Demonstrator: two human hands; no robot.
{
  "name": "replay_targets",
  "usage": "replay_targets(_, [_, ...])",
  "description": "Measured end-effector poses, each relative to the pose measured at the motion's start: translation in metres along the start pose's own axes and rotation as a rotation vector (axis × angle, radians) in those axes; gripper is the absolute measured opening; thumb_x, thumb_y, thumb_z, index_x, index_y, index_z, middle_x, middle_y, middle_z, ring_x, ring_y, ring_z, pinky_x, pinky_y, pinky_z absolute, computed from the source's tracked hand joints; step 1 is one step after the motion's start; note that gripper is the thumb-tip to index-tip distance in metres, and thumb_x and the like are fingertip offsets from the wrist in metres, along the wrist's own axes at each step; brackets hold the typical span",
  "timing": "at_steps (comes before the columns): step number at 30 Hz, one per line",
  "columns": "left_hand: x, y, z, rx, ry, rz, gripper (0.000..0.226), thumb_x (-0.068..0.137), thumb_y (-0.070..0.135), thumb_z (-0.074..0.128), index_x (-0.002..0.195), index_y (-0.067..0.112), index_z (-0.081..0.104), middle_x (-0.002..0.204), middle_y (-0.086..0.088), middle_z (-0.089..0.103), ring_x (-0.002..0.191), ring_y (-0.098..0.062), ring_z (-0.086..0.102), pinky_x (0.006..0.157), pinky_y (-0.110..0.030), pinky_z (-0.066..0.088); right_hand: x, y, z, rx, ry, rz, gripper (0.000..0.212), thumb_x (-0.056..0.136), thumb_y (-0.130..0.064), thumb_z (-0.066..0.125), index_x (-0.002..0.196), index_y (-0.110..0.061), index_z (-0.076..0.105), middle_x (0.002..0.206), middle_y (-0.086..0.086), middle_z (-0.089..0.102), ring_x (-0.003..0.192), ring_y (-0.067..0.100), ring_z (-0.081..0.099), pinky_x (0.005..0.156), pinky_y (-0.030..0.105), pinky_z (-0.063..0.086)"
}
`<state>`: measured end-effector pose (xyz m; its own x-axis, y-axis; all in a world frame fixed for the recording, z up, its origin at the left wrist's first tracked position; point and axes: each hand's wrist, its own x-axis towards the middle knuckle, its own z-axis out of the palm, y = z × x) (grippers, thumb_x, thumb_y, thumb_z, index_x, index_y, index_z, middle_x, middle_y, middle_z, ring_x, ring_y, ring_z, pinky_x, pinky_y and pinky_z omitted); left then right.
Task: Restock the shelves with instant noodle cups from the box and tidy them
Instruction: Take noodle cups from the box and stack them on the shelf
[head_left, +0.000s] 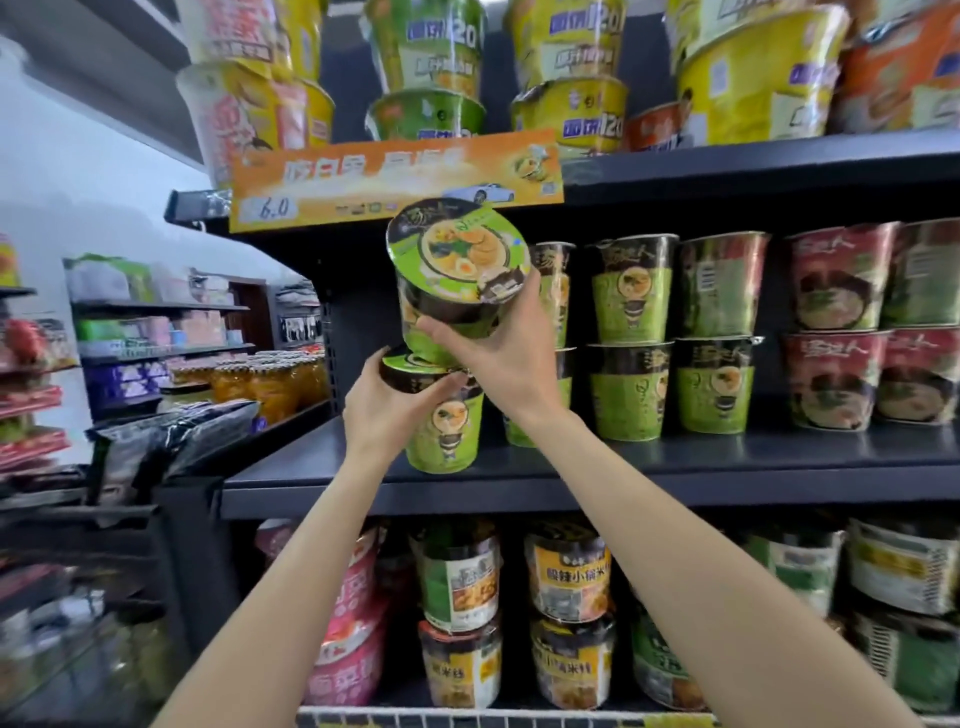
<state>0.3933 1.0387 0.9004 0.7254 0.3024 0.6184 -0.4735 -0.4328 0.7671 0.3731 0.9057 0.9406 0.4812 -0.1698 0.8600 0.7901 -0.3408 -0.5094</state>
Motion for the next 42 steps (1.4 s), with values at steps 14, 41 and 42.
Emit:
replay_targets(14, [-0.019,-0.001,-0.010,-0.044,-0.136,0.344,0.099,0.044,0.055,0.081,0.131,0.023,0.045,0.112,0.020,0.060,0.106,0.005,0.057,0.088,-0.013,0.047,-0.010,-0.020,-0.019,-0.071,-0.023,0.024,0.087,0.062,-0.062,0.077,0.131,-0.023,0.041,0.128,-0.010,0.055,0.117,0.007,0.052,0.093,0.029,0.048])
replay_targets(41, [-0.004,-0.015,-0.011,-0.108,-0.060,0.081,0.100,0.049,0.052,0.087,0.133,0.021,0.043,0.116,0.008,0.060,0.107,-0.009,0.056,0.089,-0.026,0.045,0.029,-0.031,0.012,-0.236,-0.302,0.139,0.098,0.061,-0.066,0.074,0.135,-0.012,0.039,0.133,0.003,0.053,0.122,0.023,0.052,0.099,0.044,0.045])
replay_targets(42, [-0.003,-0.017,-0.011,-0.133,-0.046,0.043,0.099,0.049,0.053,0.087,0.133,0.021,0.044,0.117,0.007,0.060,0.107,-0.009,0.057,0.089,-0.027,0.046,0.030,-0.031,0.020,-0.243,-0.304,0.150,0.100,0.063,-0.067,0.072,0.136,-0.010,0.036,0.134,0.004,0.052,0.122,0.025,0.051,0.099,0.047,0.045])
